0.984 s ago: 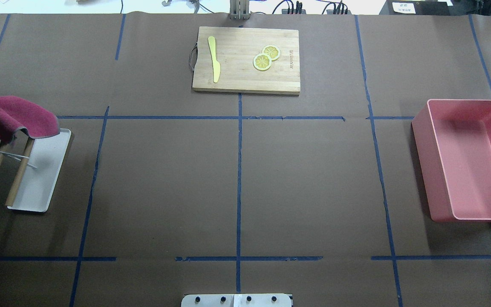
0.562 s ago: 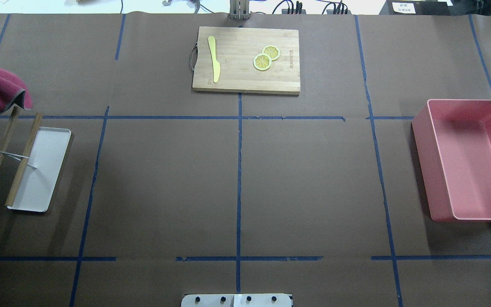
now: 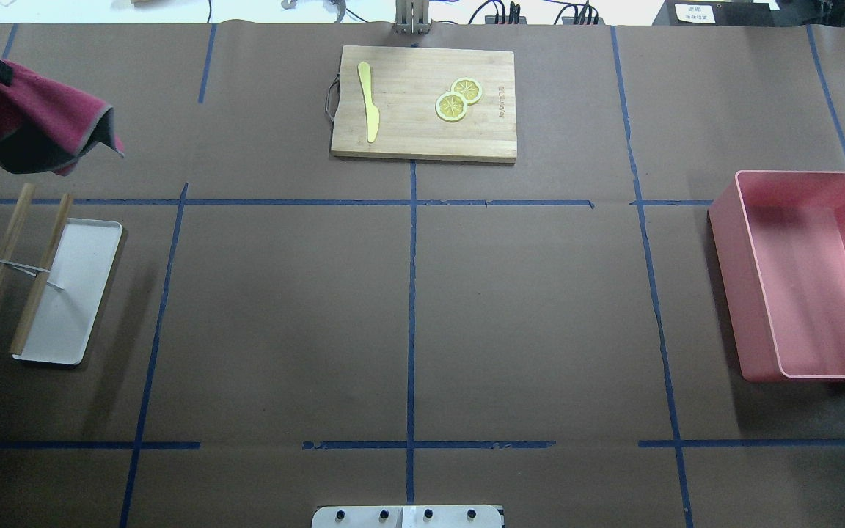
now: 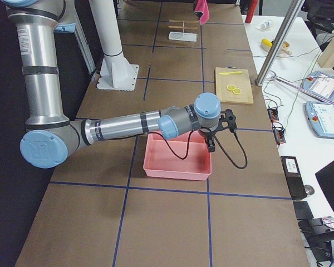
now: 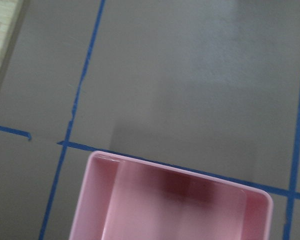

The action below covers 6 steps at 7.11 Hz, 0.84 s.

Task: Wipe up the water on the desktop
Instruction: 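Lift the pink towel off the rack with the left gripper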

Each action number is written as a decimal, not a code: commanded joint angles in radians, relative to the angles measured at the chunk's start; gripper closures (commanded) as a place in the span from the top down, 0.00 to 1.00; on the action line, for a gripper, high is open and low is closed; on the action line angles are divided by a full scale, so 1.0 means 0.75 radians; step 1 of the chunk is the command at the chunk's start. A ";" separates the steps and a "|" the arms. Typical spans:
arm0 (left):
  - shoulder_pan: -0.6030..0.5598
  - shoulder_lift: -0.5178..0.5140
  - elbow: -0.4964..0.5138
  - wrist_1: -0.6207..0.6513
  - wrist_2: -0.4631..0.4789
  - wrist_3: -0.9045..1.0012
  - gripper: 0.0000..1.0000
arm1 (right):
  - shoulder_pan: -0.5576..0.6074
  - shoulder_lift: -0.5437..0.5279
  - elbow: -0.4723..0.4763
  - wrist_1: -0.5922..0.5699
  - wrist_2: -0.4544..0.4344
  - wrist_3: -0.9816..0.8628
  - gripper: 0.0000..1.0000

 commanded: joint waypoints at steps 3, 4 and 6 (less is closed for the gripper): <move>0.180 0.030 0.046 -0.788 0.328 -0.392 0.00 | -0.325 0.117 0.060 0.360 -0.309 0.489 1.00; 0.306 0.118 -0.053 -0.832 0.564 -0.395 0.00 | -0.341 0.117 0.087 0.360 -0.318 0.489 1.00; 0.503 0.154 -0.151 -0.839 0.834 -0.519 0.00 | -0.360 0.128 0.130 0.360 -0.328 0.492 1.00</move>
